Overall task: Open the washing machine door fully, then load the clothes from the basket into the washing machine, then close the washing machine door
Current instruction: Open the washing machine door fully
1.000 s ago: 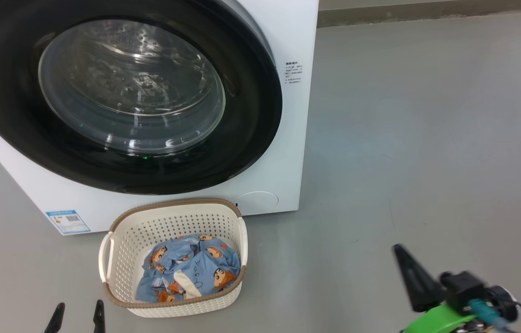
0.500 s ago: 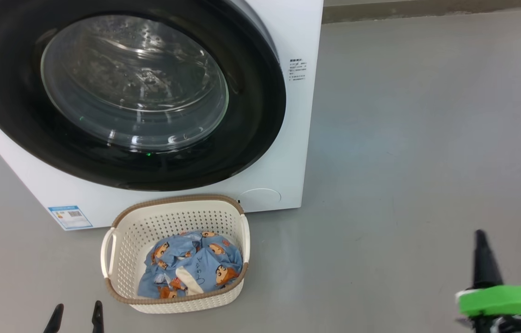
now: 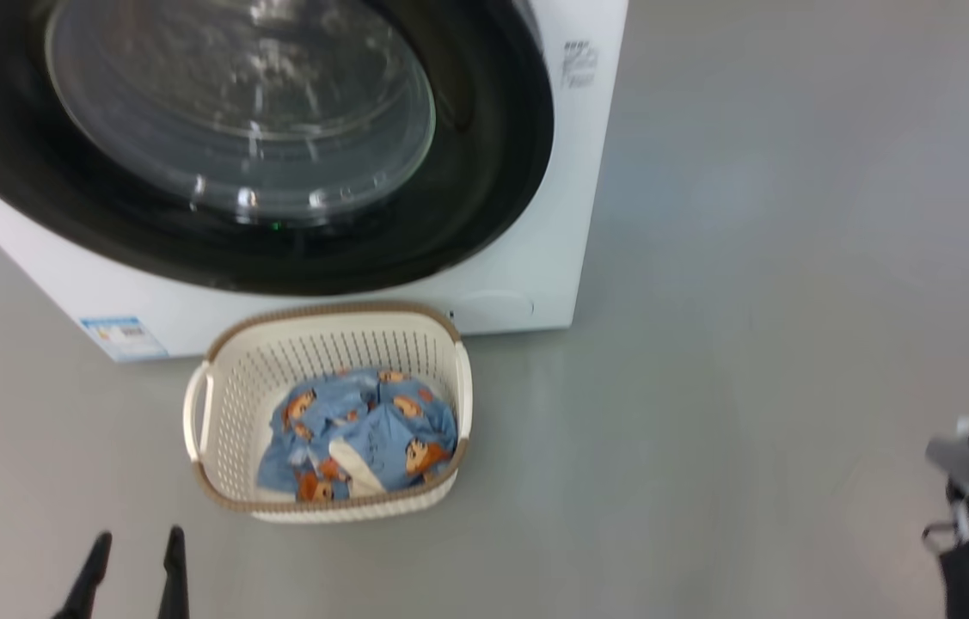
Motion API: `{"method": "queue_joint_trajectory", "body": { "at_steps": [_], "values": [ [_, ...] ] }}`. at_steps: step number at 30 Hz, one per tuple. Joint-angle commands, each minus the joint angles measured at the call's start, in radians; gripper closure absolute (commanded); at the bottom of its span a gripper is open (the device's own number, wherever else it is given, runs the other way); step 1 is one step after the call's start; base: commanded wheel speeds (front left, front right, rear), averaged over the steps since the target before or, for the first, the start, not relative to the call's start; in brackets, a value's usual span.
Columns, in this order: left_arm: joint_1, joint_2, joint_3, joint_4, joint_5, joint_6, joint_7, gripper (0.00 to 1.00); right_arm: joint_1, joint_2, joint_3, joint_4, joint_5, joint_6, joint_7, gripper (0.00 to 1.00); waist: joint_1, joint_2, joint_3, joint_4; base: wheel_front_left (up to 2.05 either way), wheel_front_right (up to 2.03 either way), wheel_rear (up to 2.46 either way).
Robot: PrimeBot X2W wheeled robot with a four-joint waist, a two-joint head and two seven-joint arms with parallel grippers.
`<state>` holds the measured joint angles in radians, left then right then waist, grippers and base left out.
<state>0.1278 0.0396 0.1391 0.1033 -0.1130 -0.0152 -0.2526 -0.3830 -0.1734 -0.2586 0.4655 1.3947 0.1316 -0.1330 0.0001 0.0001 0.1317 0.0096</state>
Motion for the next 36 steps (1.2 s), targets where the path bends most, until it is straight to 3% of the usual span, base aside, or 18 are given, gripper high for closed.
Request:
{"method": "queue_joint_trajectory", "body": {
  "at_steps": [1, 5, 18, 36],
  "values": [
    [-0.044, 0.011, 0.04, -0.026, -0.007, -0.006, -0.009, 0.0, -0.041, -0.018, 0.031, -0.034, 0.036, -0.001, 0.029, 1.0, 0.0, -0.0001, 0.066, 0.019, 0.0, 0.0, 0.0],
    [-0.08, 0.011, 0.059, -0.018, -0.001, -0.029, -0.009, 0.0, -0.113, -0.058, 0.022, -0.056, 0.137, -0.001, 0.112, 1.0, 0.0, -0.0001, 0.128, 0.033, 0.0, 0.0, 0.0],
    [-0.174, 0.011, 0.074, -0.016, 0.023, -0.074, -0.009, 0.0, -0.351, -0.075, 0.049, -0.153, 0.231, -0.001, 0.289, 1.0, 0.0, -0.0001, 0.306, 0.08, 0.0, 0.0, 0.0],
    [-0.222, 0.011, -0.016, -0.069, -0.027, -0.043, -0.009, 0.0, -0.635, -0.081, 0.188, -0.17, 0.175, -0.001, 0.488, 1.0, 0.0, -0.0001, 0.447, 0.193, 0.0, 0.0, 0.0]
  ]
}}
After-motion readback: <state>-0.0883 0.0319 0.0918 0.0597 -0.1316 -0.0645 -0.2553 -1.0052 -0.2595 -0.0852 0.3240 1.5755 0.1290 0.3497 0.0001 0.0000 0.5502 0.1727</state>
